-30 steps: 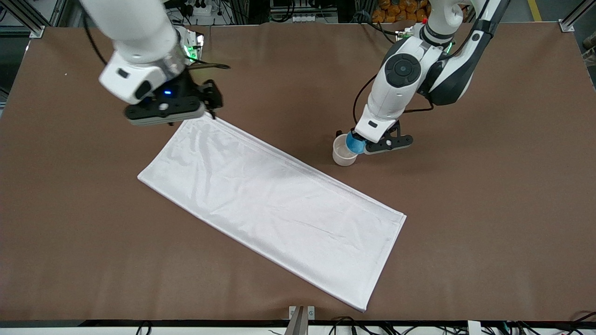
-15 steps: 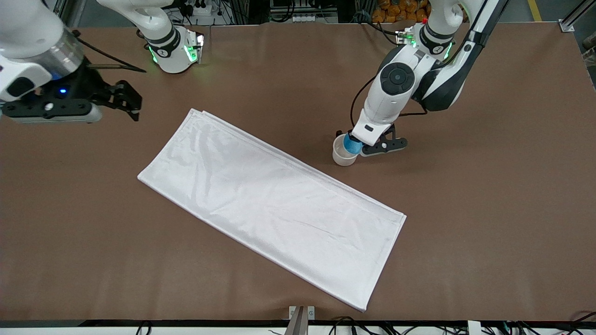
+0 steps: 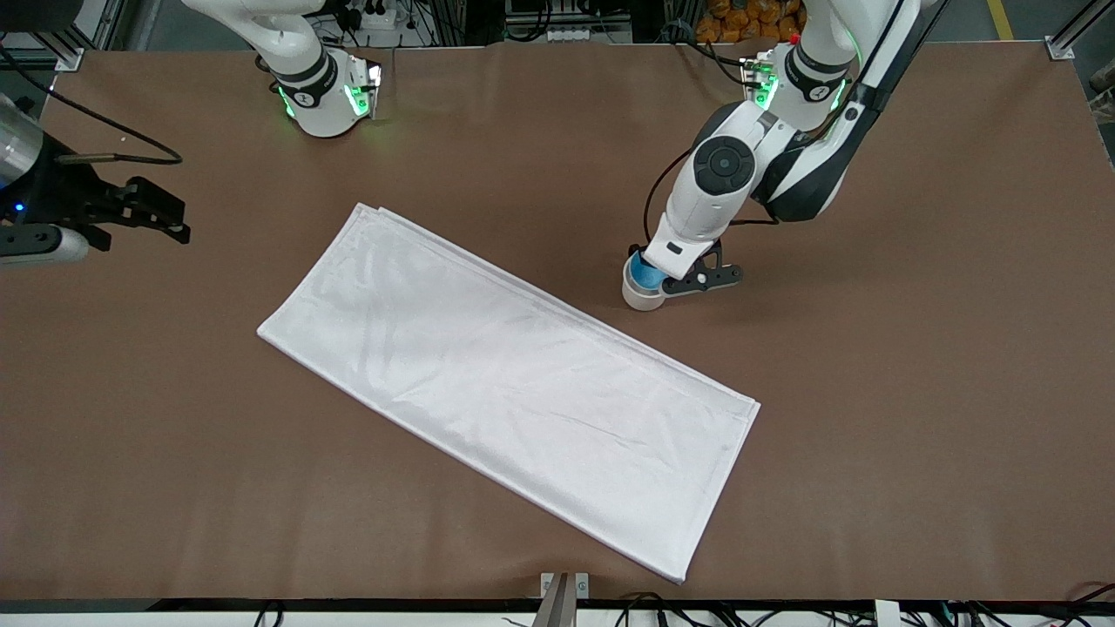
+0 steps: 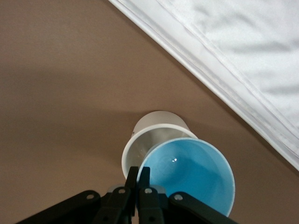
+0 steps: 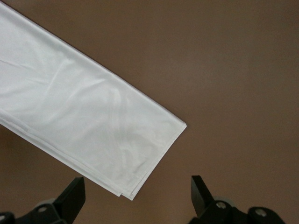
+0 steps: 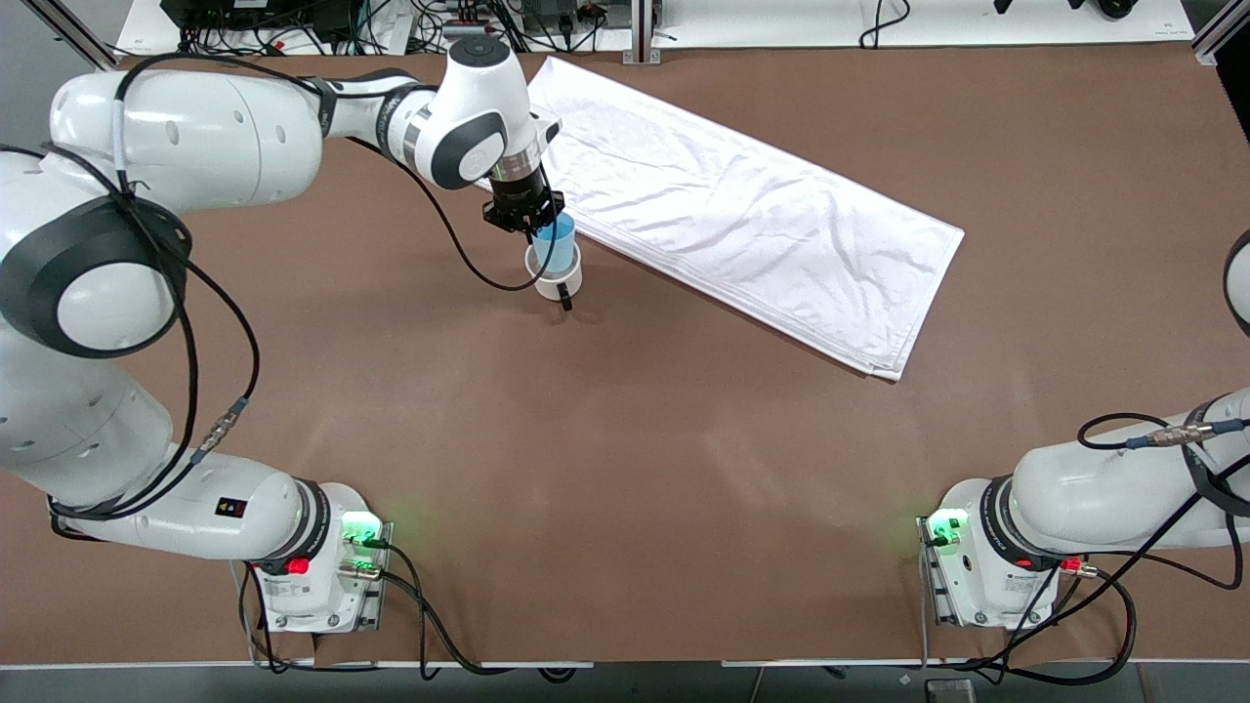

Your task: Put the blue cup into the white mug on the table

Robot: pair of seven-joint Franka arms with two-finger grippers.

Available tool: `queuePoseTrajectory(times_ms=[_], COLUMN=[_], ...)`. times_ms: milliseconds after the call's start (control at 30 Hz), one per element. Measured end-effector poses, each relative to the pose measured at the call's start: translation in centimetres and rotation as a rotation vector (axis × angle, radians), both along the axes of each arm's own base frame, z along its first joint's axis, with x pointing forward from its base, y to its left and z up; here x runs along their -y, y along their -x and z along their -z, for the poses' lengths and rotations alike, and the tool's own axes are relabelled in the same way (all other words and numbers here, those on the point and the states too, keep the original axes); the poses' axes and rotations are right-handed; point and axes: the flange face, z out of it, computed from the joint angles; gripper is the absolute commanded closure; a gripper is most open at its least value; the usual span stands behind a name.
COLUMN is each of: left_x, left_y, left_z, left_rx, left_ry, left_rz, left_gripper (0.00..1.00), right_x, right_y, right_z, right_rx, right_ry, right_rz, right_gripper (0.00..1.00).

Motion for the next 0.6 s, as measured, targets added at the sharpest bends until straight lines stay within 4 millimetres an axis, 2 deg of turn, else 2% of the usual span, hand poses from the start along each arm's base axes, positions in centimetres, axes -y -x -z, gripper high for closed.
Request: queuePoseTrajectory(times_ms=[33, 67, 100, 133, 367, 467, 600], left_x=[0.1, 0.2, 0.3, 0.3, -0.1, -0.1, -0.5], left_y=[0.0, 0.1, 0.1, 0.1, -0.6, -1.6, -3.9], left_z=[0.3, 0.5, 0.8, 1.1, 1.3, 0.4, -2.0], left_rx=[-0.002, -0.005, -0.008, -0.011, -0.011, 0.008, 0.054], left_ry=[0.002, 0.003, 0.004, 0.005, 0.011, 0.024, 0.054], left_rz=[0.001, 0.001, 0.002, 0.002, -0.013, -0.024, -0.051], left_gripper=[0.91, 0.54, 0.08, 0.0, 0.0, 0.0, 0.0], right_x=[0.2, 0.4, 0.6, 0.9, 2.5, 2.8, 2.9], right_y=[0.2, 0.4, 0.6, 0.7, 1.2, 1.2, 1.1], right_z=[0.1, 0.2, 0.2, 0.2, 0.1, 0.2, 0.1], right_rx=[0.001, 0.002, 0.002, 0.002, 0.003, 0.005, 0.014], right_ry=[0.0, 0.001, 0.002, 0.002, 0.003, 0.003, 0.003], right_rz=[0.0, -0.001, -0.001, -0.001, 0.005, 0.005, 0.007], right_gripper=[0.0, 0.0, 0.0, 0.0, 0.0, 0.0, 0.0])
